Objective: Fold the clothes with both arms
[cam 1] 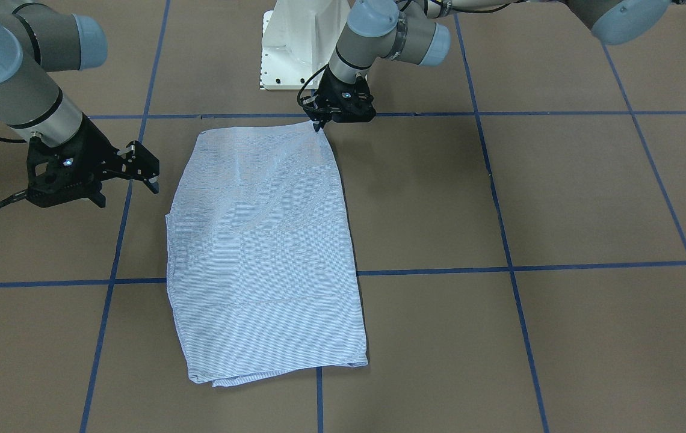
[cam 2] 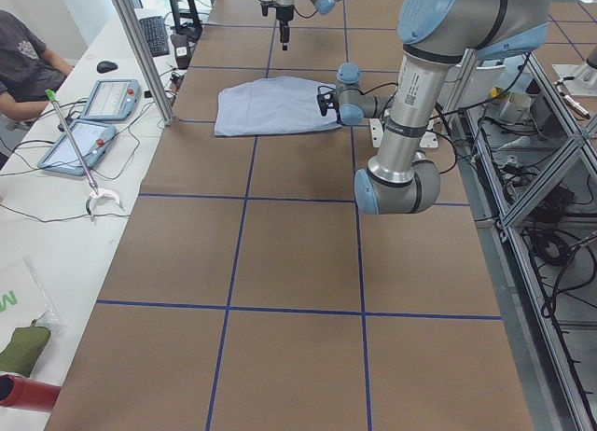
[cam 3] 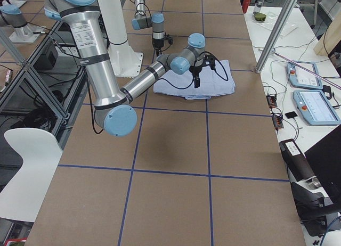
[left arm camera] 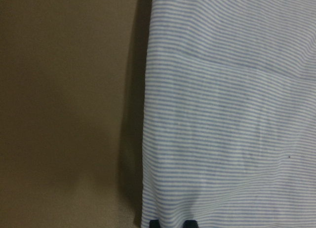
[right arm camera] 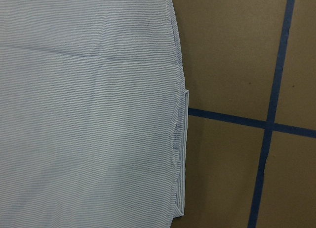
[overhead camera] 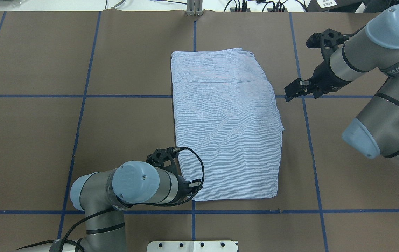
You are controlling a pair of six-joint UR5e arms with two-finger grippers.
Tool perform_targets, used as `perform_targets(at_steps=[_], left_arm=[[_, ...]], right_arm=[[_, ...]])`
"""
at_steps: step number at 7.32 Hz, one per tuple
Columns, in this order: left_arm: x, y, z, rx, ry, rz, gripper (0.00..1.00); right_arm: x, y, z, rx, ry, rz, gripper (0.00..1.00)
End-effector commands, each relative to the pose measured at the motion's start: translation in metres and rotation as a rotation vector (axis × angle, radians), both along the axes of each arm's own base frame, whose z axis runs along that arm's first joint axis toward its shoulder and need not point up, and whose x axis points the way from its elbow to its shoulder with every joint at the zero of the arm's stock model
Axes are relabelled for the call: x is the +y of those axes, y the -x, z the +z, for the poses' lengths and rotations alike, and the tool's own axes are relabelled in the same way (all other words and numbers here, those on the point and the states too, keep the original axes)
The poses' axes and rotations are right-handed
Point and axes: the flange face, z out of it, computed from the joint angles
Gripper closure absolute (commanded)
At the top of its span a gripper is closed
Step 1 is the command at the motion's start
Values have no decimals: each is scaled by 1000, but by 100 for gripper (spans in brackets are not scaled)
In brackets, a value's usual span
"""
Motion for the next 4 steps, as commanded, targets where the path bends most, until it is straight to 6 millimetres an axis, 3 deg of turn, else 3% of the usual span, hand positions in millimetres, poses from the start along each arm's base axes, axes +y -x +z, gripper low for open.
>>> perform_targets(at_steps=[1, 2, 4], left_arm=[[1, 3, -3, 9, 3, 3, 100], [0, 4, -2, 7, 3, 1, 100], [-1, 5, -1, 6, 2, -1, 100]], right_arm=[[4, -2, 0, -7, 22, 10, 0], [7, 1, -4, -24, 92, 53, 0], [40, 33, -22, -54, 197, 77, 0]])
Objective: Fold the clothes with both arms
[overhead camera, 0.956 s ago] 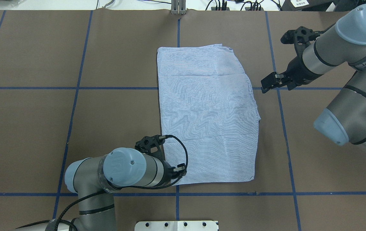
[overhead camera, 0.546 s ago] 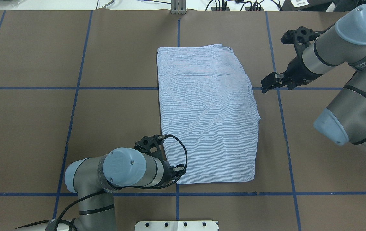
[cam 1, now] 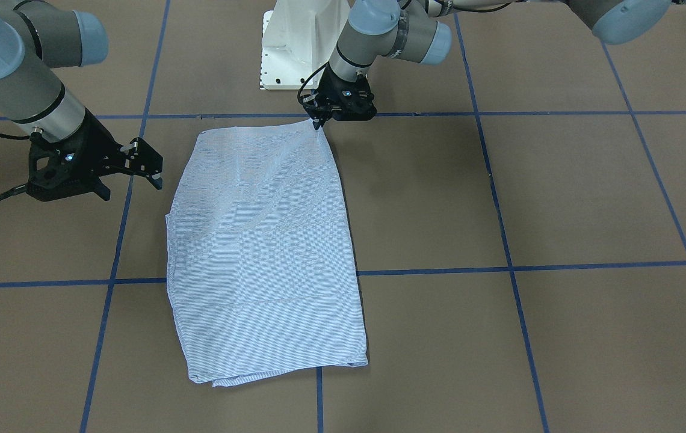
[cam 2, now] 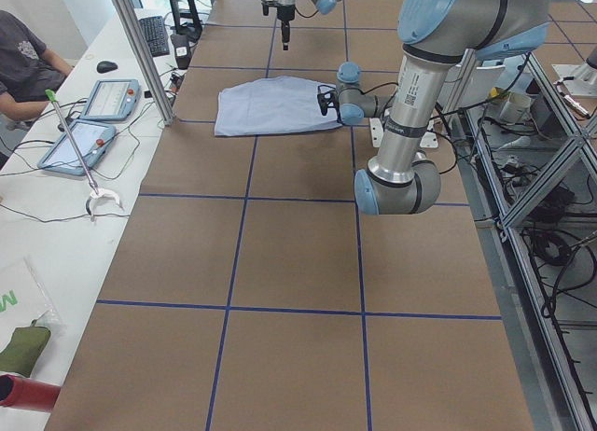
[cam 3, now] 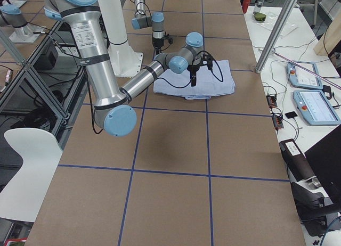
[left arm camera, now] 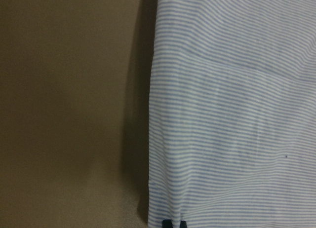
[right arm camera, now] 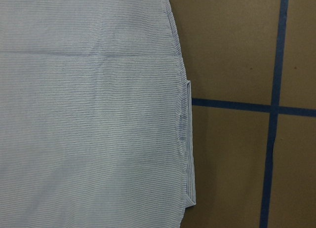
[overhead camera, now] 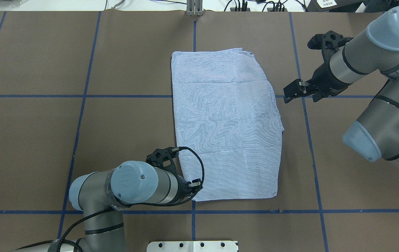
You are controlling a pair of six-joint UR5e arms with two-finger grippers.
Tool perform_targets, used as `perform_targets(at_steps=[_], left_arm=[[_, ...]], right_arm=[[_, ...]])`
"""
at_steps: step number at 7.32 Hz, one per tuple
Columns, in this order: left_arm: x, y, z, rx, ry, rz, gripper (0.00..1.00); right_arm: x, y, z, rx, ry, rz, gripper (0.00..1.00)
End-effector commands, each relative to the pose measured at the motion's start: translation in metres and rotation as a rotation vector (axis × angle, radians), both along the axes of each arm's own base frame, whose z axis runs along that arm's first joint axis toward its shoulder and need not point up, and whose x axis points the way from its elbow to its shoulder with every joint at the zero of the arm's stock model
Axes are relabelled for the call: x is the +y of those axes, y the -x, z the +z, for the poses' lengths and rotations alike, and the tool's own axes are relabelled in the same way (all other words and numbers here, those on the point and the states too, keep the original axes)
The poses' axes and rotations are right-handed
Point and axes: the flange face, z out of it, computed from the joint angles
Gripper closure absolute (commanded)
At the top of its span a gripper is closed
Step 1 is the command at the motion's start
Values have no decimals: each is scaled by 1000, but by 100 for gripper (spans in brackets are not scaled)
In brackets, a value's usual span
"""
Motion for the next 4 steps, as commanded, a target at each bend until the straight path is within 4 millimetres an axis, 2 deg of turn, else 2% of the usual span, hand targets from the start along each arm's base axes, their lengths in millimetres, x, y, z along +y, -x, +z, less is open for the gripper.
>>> perform_targets(at_steps=[1, 3, 4], left_arm=[[-1, 1, 3, -4, 1, -2, 100], [-4, 2, 4, -6, -1, -5, 100], [-5, 2, 4, -6, -2, -6, 100]], right_arm=[[38, 39, -18, -19, 124, 48, 0], [83, 100, -22, 17, 247, 156, 0], [104, 120, -24, 26, 292, 223, 0]])
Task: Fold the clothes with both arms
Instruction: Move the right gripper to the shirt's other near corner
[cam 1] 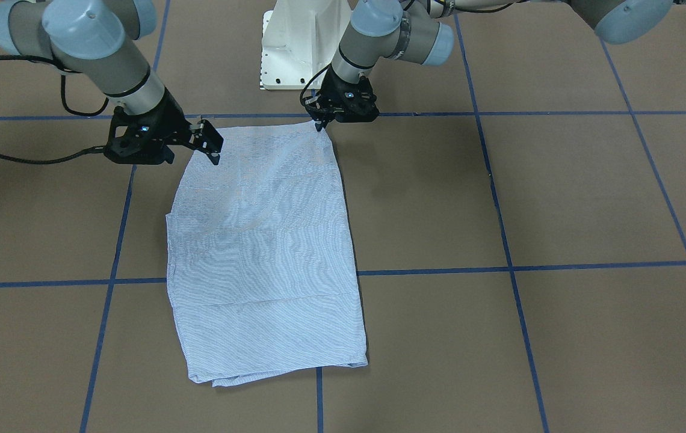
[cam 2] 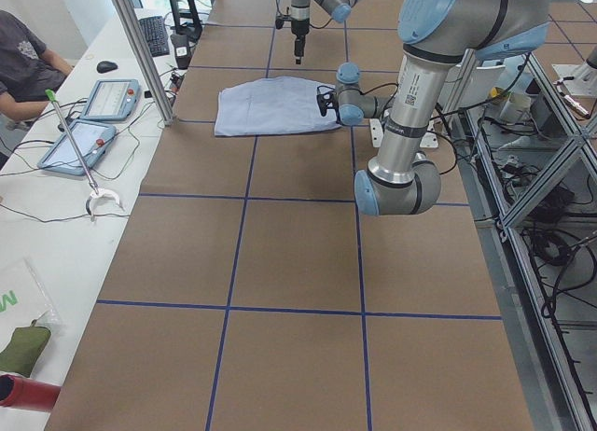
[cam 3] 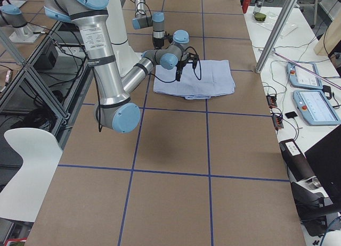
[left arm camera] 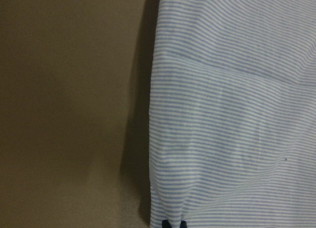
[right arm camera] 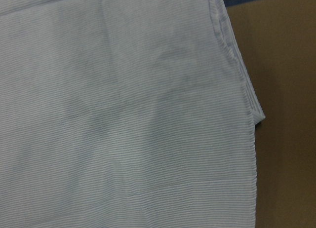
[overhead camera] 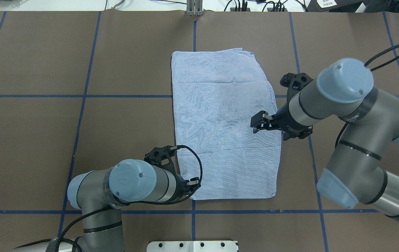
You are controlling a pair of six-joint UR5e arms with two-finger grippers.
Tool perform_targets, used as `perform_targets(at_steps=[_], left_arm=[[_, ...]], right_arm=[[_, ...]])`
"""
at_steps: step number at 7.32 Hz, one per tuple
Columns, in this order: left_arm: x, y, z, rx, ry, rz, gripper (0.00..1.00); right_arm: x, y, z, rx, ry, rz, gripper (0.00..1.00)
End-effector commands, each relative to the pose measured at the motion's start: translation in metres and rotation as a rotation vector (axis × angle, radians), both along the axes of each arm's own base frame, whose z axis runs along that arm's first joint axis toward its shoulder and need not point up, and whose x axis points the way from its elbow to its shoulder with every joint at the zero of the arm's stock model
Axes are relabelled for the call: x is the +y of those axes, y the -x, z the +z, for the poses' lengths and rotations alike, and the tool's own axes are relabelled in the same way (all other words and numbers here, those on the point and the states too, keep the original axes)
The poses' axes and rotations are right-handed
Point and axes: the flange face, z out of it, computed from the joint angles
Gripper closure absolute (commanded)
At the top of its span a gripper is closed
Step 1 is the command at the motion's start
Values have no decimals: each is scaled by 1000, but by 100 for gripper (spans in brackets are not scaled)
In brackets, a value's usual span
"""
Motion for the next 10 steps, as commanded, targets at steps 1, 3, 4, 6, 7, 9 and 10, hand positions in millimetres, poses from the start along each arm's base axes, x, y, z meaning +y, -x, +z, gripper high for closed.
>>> perform_targets(at_steps=[1, 3, 4, 6, 7, 9, 10], left_arm=[[-2, 0, 2, -4, -5, 0, 100], [-3, 1, 1, -2, -7, -2, 100], [-3, 0, 2, -5, -5, -1, 100], [-3, -1, 3, -6, -3, 2, 100], [-2, -1, 4, -8, -3, 3, 100], [-2, -1, 4, -6, 0, 2, 100], [-1, 0, 1, -2, 1, 1, 100]], right_arm=[[41, 39, -7, 11, 150, 151, 0], [70, 62, 3, 45, 171, 209, 0], [83, 72, 10, 65, 170, 223, 0], [92, 69, 38, 116, 185, 220, 0], [95, 70, 44, 130, 189, 213, 0], [110, 81, 46, 140, 178, 192, 0], [119, 88, 51, 152, 178, 175, 0]])
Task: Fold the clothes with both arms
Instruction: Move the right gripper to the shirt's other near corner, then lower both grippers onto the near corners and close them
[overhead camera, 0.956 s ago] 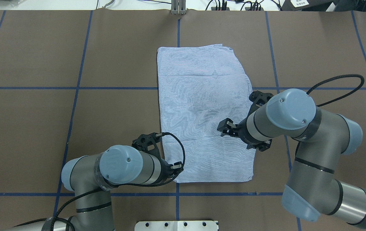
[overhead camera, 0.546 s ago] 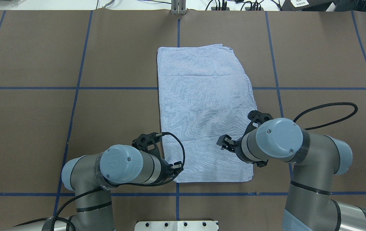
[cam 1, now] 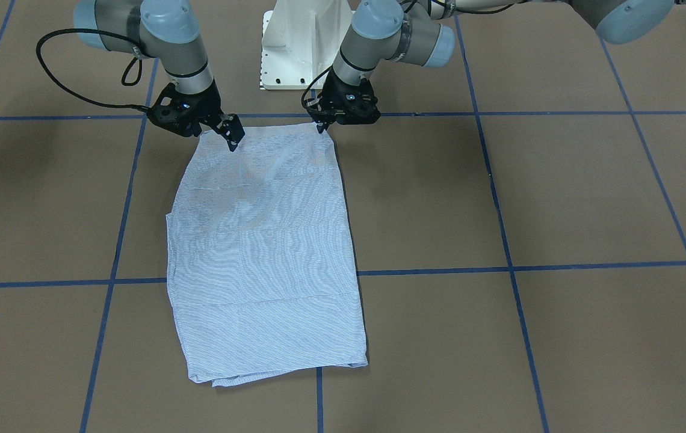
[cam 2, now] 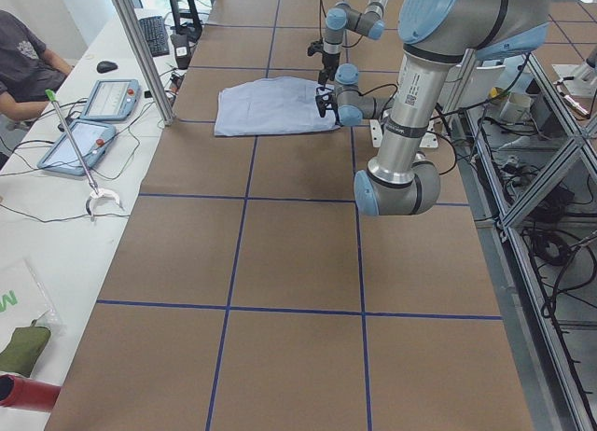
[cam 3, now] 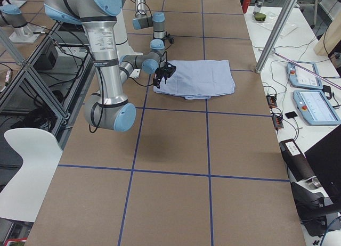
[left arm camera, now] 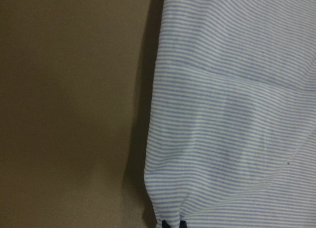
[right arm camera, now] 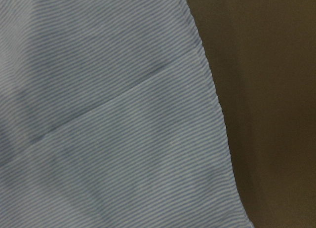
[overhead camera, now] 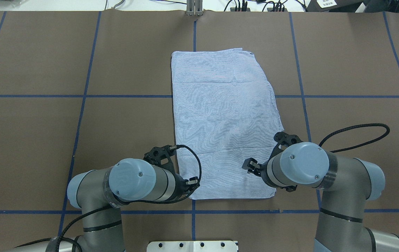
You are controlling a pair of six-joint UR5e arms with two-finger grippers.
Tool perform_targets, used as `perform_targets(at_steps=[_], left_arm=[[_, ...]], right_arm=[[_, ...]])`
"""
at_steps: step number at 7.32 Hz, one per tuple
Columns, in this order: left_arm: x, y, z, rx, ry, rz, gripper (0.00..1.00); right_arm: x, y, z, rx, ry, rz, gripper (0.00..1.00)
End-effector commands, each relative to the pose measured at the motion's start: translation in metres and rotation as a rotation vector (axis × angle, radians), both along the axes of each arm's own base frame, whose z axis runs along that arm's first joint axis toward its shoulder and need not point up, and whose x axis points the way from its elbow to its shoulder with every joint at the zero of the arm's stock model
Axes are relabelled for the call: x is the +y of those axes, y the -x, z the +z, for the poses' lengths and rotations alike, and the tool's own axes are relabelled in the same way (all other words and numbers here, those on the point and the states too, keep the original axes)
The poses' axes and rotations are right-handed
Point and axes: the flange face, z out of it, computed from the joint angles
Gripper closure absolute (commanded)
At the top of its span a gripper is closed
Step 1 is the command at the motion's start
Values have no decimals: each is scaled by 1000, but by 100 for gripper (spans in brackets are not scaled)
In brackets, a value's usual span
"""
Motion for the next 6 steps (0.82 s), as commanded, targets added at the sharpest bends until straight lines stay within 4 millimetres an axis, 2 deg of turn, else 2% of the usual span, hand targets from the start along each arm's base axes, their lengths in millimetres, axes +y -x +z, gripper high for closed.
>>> perform_targets(at_steps=[1, 6], left_arm=[[0, 1, -2, 4, 2, -2, 100], [0, 2, -2, 5, 3, -2, 100]], right_arm=[[13, 11, 6, 15, -4, -22, 0], [19, 20, 9, 23, -2, -37, 0]])
